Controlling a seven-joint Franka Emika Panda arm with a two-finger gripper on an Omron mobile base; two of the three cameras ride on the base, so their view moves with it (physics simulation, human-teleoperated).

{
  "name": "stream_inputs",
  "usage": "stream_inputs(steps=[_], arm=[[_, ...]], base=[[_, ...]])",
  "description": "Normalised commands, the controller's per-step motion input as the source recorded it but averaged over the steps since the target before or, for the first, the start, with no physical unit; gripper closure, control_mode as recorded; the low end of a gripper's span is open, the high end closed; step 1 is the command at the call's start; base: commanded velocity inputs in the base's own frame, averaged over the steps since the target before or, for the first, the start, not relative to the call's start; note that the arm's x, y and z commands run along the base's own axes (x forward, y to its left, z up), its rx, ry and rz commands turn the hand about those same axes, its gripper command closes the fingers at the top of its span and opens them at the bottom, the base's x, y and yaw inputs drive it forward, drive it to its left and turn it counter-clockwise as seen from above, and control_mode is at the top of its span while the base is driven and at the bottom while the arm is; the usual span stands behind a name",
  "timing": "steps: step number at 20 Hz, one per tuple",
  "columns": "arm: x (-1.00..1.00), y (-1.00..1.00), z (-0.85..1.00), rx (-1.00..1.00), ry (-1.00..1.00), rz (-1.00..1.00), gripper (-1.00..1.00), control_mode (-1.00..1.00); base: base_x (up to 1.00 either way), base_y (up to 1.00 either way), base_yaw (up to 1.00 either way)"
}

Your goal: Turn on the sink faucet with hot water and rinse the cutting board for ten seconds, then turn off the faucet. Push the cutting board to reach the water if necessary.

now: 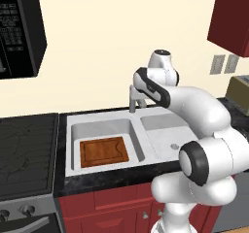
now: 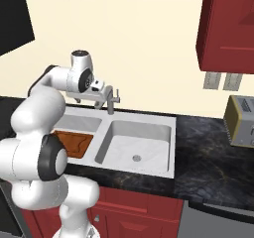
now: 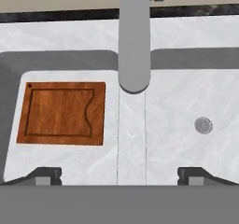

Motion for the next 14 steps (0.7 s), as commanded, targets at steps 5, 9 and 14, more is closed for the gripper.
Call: stream_inputs(steps=[5, 9, 14], arm=[[0.25, -0.05, -0.15, -0.01, 0.0, 0.0, -1.0, -1.0], [0.24, -0.04, -0.3, -0.05, 0.0, 0.0, -1.0, -1.0], [0.26, 0.0, -0.23, -0.06, 0.0, 0.0, -1.0, -1.0]], base=[[0.0, 0.0, 0.0], [0.0, 0.0, 0.0], [0.0, 0.0, 0.0]])
